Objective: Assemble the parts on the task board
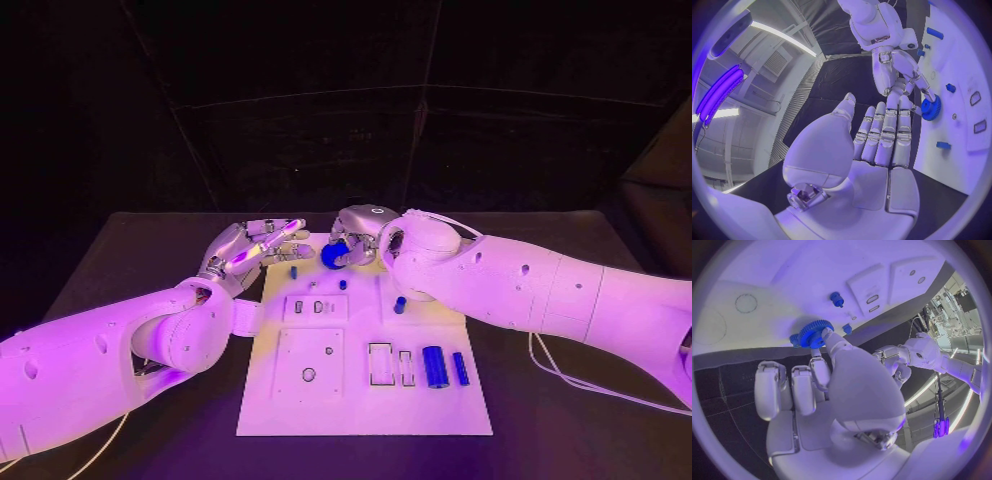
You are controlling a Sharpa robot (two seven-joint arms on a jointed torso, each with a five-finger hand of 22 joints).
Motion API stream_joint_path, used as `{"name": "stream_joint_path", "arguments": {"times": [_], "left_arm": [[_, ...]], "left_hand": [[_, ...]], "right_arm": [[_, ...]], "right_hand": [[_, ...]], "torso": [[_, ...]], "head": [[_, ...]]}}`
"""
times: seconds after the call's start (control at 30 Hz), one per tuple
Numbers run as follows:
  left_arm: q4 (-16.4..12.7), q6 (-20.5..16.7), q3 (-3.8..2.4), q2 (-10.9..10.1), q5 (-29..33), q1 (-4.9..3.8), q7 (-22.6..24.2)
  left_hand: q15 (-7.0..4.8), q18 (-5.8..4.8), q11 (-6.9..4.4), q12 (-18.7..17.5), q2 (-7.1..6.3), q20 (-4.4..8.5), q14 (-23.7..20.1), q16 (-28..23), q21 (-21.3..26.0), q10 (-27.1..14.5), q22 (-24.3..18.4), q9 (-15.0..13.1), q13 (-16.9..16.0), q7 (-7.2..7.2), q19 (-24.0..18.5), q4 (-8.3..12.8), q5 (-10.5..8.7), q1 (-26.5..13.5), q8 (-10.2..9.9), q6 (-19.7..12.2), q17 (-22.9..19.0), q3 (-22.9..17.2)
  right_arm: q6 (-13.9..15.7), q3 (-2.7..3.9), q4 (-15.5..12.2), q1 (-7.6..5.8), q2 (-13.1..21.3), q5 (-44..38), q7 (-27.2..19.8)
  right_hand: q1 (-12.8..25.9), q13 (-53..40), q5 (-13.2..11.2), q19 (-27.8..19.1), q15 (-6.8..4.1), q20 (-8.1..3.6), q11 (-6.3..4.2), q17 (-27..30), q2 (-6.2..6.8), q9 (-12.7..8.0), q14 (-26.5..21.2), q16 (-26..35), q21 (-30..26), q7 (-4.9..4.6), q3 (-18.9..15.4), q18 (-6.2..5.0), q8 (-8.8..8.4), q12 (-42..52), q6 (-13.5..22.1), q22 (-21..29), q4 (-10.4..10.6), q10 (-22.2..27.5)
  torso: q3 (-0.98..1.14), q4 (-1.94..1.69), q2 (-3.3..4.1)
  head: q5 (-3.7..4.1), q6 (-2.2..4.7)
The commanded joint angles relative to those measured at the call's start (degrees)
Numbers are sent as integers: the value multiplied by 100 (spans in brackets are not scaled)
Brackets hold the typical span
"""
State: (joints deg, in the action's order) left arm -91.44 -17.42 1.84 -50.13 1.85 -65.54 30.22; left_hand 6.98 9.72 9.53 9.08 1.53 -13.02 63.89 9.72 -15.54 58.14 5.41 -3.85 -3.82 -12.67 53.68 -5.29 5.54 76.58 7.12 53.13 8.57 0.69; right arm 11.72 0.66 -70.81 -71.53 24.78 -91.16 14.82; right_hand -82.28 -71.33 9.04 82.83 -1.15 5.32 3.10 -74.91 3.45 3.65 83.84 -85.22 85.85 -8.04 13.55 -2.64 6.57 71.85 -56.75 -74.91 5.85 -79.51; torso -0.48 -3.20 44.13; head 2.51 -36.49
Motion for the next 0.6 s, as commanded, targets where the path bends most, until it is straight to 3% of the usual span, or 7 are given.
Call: {"name": "stream_joint_path", "arguments": {"times": [0.03,0.27,0.6], "left_arm": [[-5,23,-6,10,-29,-11,44],[-2,31,-6,12,-29,-13,36],[-1,41,-6,10,-29,-15,20]], "left_hand": [[12,83,40,-34,62,-46,5,-37,37,-6,-10,8,8,-43,-1,33,-1,-10,-24,-7,9,-6],[12,83,40,-34,62,-46,5,-37,37,-6,-10,8,8,-43,-1,33,-1,-10,-24,-7,9,-6],[12,83,40,-34,62,-46,5,-37,37,-6,-10,8,8,-43,-1,33,-1,-10,-24,-7,9,-6]], "right_arm": [[-131,-1,7,5,-17,-61,110],[-81,-1,58,14,-46,-93,233],[-175,-3,116,19,-95,-106,318]], "right_hand": [[76,37,30,23,28,19,15,-342,34,7,381,16,34,-38,35,50,-50,-57,-88,-582,12,57],[186,129,28,25,61,48,54,-351,144,3,383,15,34,-82,-11,51,-146,-169,75,-587,15,127],[351,334,-44,13,126,111,126,-381,244,5,386,7,26,-152,-144,48,-289,-411,459,-578,58,293]], "torso": [[-1,-7,-1],[-1,-6,-2],[1,0,-2]], "head": [[-2,2],[-6,-36],[-13,-40]]}}
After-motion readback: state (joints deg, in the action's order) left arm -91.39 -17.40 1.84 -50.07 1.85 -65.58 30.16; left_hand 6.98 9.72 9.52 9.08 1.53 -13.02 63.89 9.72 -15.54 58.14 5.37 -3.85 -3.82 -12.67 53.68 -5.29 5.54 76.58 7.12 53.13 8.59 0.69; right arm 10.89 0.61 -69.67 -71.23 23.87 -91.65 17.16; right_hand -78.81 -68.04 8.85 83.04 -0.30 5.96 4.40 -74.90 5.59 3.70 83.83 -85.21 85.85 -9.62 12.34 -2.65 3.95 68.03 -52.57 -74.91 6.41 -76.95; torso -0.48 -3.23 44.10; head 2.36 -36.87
